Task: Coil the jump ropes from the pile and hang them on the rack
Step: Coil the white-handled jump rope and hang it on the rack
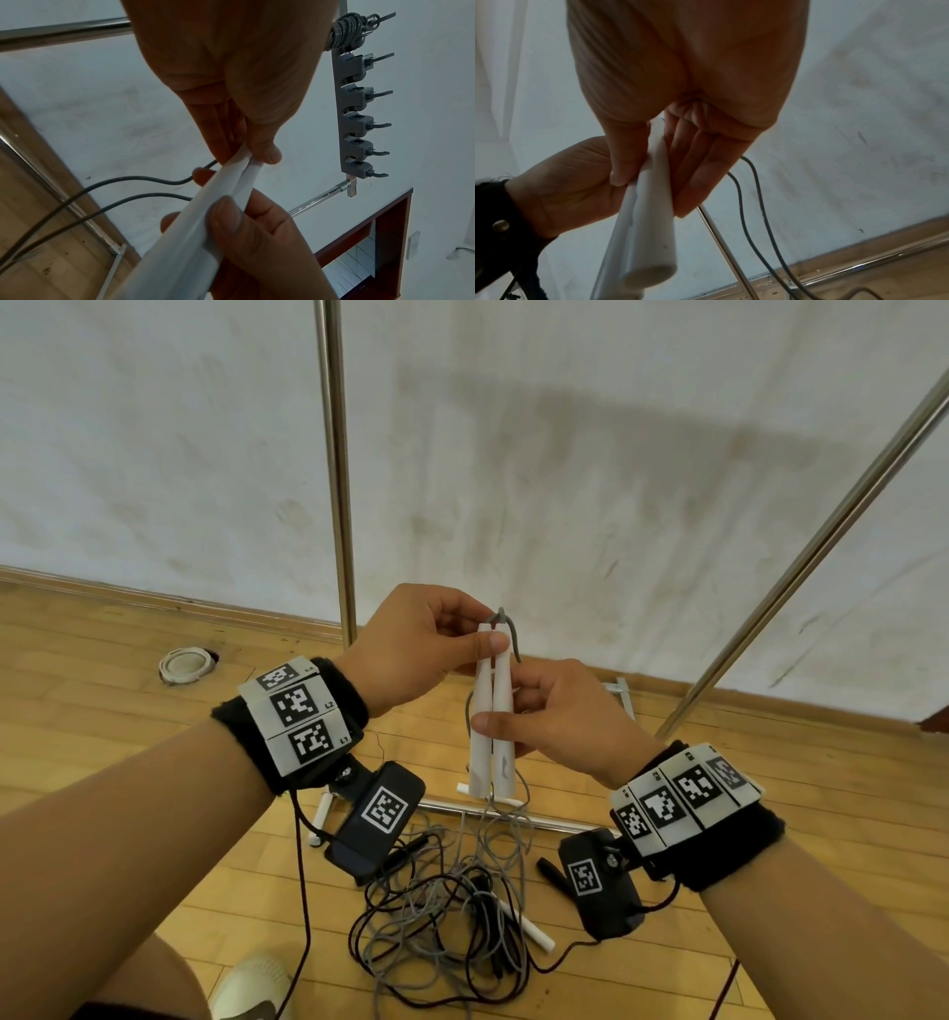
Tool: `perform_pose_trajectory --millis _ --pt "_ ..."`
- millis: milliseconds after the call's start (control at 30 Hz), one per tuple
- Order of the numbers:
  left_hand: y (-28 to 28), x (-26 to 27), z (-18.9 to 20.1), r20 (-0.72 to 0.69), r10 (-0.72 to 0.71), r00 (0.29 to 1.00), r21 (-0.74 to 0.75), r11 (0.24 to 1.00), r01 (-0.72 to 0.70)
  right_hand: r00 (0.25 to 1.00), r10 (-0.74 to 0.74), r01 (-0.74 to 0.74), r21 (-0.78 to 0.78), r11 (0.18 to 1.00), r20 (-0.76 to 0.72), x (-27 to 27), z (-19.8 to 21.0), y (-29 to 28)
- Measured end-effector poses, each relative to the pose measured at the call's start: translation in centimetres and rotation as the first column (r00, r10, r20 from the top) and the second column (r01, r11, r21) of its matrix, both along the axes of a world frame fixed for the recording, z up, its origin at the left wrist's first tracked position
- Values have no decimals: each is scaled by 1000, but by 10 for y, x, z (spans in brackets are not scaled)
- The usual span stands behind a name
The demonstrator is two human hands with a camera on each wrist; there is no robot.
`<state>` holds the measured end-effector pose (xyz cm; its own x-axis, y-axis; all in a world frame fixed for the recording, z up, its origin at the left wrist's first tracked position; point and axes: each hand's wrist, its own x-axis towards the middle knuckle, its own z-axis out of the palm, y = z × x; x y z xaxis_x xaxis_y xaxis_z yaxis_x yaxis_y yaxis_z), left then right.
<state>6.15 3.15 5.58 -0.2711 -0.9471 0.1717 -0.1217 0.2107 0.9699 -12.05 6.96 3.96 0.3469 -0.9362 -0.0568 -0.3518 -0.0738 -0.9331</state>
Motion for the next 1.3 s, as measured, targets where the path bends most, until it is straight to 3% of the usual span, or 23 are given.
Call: perform_pose_trajectory --millis 267,367,500,600,733,900,1067,1200,1300 --pt "4 -7 0 1 -6 1000 -27 1000 6 1000 -14 14 -30 999 9 -7 -2 1" --pt "7 -11 -2 204 -4 979 -51 999 14 994 -91 96 -83 992 65 -10 0 -2" --pt "14 -10 -12 461 -190 867 53 981 187 951 -221 252 -127 959 214 -14 6 -10" --pt "18 -13 -19 381 -324 866 104 946 308 928 -287 327 -150 933 237 -17 6 -13" --pt "19 -19 -21 318 -293 902 110 956 272 912 -304 351 -142 926 274 -10 7 -14" --pt "14 -10 -9 324 -232 917 66 973 223 944 -326 324 -297 898 44 -21 14 -18" --pt "12 5 0 299 -251 920 93 968 234 859 -511 459 -461 760 13 -50 10 -32" --pt "14 7 1 239 -343 908 124 938 322 951 -303 261 -367 893 -59 -47 1 -34" --pt "10 8 0 211 -261 942 89 965 248 971 -238 219 -315 924 -26 -43 1 -34"
